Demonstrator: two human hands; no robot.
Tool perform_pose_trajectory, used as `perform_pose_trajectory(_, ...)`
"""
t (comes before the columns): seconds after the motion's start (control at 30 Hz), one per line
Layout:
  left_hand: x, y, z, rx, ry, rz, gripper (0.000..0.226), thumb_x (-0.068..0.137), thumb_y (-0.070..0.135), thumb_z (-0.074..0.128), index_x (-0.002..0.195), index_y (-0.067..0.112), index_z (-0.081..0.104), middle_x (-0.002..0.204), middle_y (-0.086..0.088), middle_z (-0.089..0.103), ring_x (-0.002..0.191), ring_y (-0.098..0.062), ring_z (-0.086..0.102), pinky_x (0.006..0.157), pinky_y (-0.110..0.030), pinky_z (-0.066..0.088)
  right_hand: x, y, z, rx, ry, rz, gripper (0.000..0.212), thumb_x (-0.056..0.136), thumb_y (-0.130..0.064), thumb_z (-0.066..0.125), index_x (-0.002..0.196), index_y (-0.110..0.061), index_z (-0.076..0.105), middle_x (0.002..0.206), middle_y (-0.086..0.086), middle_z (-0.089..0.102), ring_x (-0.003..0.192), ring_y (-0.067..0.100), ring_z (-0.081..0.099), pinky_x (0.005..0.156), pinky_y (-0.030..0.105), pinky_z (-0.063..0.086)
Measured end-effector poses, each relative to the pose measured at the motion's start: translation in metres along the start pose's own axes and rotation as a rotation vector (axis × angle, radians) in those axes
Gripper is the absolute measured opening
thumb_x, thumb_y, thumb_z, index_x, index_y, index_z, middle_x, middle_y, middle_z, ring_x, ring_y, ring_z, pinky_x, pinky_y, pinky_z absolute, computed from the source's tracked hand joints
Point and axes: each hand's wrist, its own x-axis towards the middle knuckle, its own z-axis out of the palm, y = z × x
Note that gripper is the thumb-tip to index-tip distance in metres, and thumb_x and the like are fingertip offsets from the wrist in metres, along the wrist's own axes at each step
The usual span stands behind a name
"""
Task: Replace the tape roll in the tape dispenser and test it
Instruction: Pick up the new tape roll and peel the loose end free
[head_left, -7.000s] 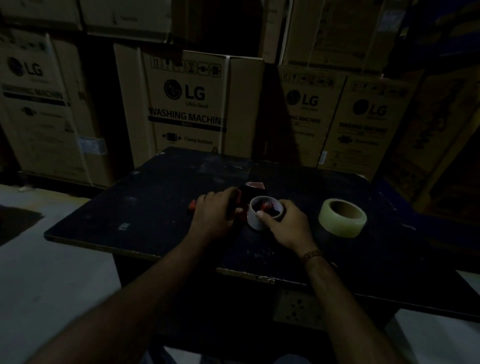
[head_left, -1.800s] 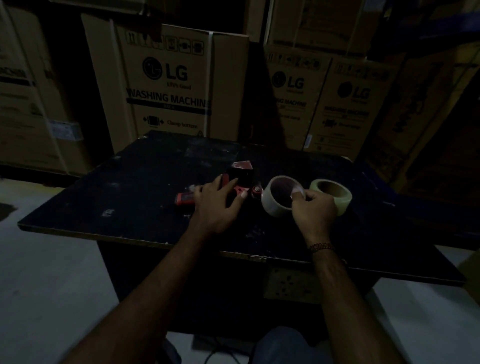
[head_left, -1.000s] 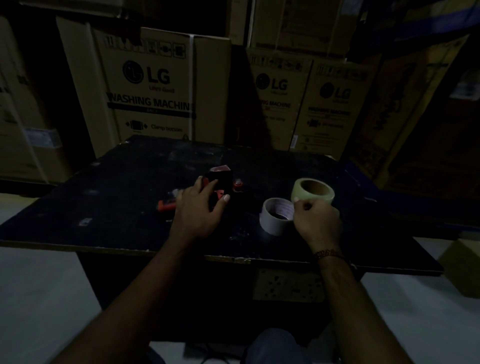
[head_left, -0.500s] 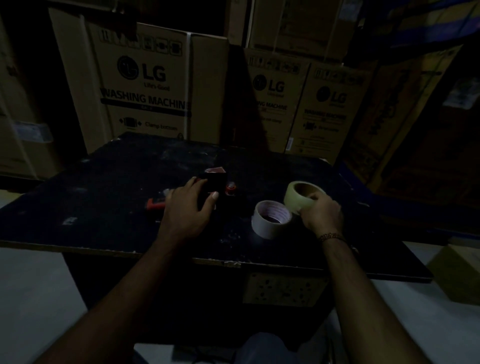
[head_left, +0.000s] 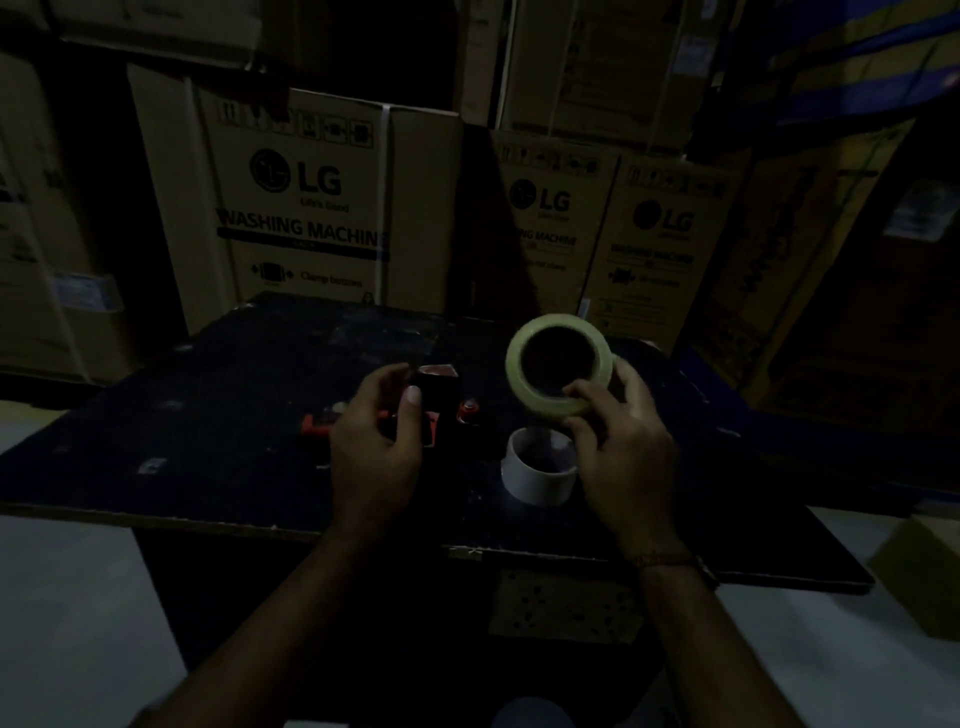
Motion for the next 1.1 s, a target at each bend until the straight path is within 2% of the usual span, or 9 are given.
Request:
perform_pose_trajectory(0.1, -0.005, 0.009, 0.009, -0.125, -0.125, -0.136, 0.036, 0.106, 0.036, 0.061, 0.141, 0.032, 0.057, 0.124, 0.019, 0.07, 0.117, 0.001, 0.067, 0.095, -0.031, 0.058, -0.003, -0.01, 0.001, -0.131, 0.003, -0.206, 0.037, 0.089, -0.015, 0.077, 0.126, -0.02, 0.073, 0.162, 0.014, 0.044, 0.106, 0.034, 0.072, 0.073, 0.037, 0.061)
perform_pose_trajectory(0.17, -0.001, 0.011, 0.014, -0.246, -0.223, -0.275, 0.047, 0.104, 0.042, 0.062, 0.148, 0.036, 0.049, 0.13, 0.015, 0.069, 0.12, -0.009, 0.068, 0.096, -0.036, 0.06, -0.005, -0.016, 0.005, -0.217, -0.028, -0.364, 0.039, 0.089, -0.014, 0.076, 0.127, -0.02, 0.072, 0.161, 0.019, 0.043, 0.106, 0.037, 0.072, 0.067, 0.034, 0.06)
perform_pose_trajectory(0.3, 0.001, 0.006, 0.021, -0.378, -0.307, -0.418, 0.034, 0.101, 0.032, 0.07, 0.133, 0.035, 0.061, 0.125, 0.003, 0.075, 0.116, -0.017, 0.073, 0.1, -0.048, 0.06, -0.015, -0.025, 0.02, -0.231, -0.166, -0.515, 0.062, 0.085, -0.003, 0.077, 0.14, -0.024, 0.061, 0.165, 0.021, 0.036, 0.103, 0.034, 0.072, 0.061, 0.038, 0.062)
perform_pose_trajectory(0.43, 0.005, -0.011, 0.016, -0.315, -0.264, -0.408, 0.035, 0.102, 0.009, 0.064, 0.132, 0.027, 0.061, 0.118, 0.0, 0.075, 0.112, -0.02, 0.073, 0.091, -0.042, 0.063, -0.025, -0.038, 0.027, -0.142, -0.187, -0.486, 0.085, 0.077, 0.003, 0.07, 0.155, -0.026, 0.048, 0.168, 0.015, 0.031, 0.102, 0.027, 0.071, 0.078, 0.043, 0.06)
perform_pose_trajectory(0.53, 0.01, -0.017, 0.012, -0.256, -0.215, -0.398, 0.04, 0.099, 0.005, 0.064, 0.133, 0.026, 0.061, 0.116, 0.001, 0.073, 0.107, -0.019, 0.074, 0.077, -0.028, 0.061, -0.027, -0.047, 0.028, 0.003, -0.15, -0.446, 0.092, 0.082, -0.002, 0.074, 0.161, -0.021, 0.032, 0.167, 0.008, 0.036, 0.11, 0.021, 0.07, 0.09, 0.03, 0.053)
perform_pose_trajectory(0.67, 0.007, -0.022, 0.009, -0.232, -0.159, -0.384, 0.041, 0.098, 0.007, 0.062, 0.132, 0.029, 0.061, 0.113, 0.005, 0.073, 0.102, -0.016, 0.074, 0.081, -0.036, 0.063, -0.027, -0.054, 0.027, 0.035, -0.137, -0.479, 0.09, 0.084, -0.013, 0.078, 0.16, -0.019, 0.032, 0.165, 0.006, 0.04, 0.116, 0.021, 0.069, 0.084, 0.033, 0.059)
perform_pose_trajectory(0.77, 0.008, -0.027, 0.006, -0.198, -0.14, -0.368, 0.038, 0.097, 0.007, 0.061, 0.126, 0.031, 0.061, 0.108, 0.004, 0.073, 0.1, -0.019, 0.074, 0.082, -0.039, 0.064, -0.024, -0.058, 0.02, 0.159, -0.171, -0.354, 0.08, 0.088, -0.037, 0.077, 0.157, -0.02, 0.04, 0.16, -0.002, 0.044, 0.123, 0.014, 0.064, 0.087, 0.035, 0.06)
perform_pose_trajectory(0.93, 0.006, -0.026, 0.003, -0.265, -0.146, -0.351, 0.037, 0.096, 0.024, 0.06, 0.132, 0.032, 0.059, 0.11, 0.002, 0.073, 0.099, -0.018, 0.075, 0.081, -0.037, 0.065, -0.015, -0.069, 0.017, 0.175, -0.239, -0.216, 0.066, 0.094, -0.056, 0.064, 0.152, -0.027, 0.049, 0.121, -0.014, 0.061, 0.078, -0.006, 0.052, 0.069, 0.021, 0.053)
perform_pose_trajectory(1.1, 0.005, -0.03, 0.003, -0.274, -0.156, -0.322, 0.041, 0.101, 0.002, 0.056, 0.137, 0.021, 0.058, 0.112, -0.001, 0.073, 0.097, -0.014, 0.074, 0.074, -0.027, 0.061, -0.002, -0.079, 0.017, 0.206, -0.332, -0.213, 0.058, 0.102, -0.05, 0.053, 0.158, -0.038, 0.039, 0.106, -0.017, 0.053, 0.079, -0.002, 0.054, 0.068, 0.021, 0.051)
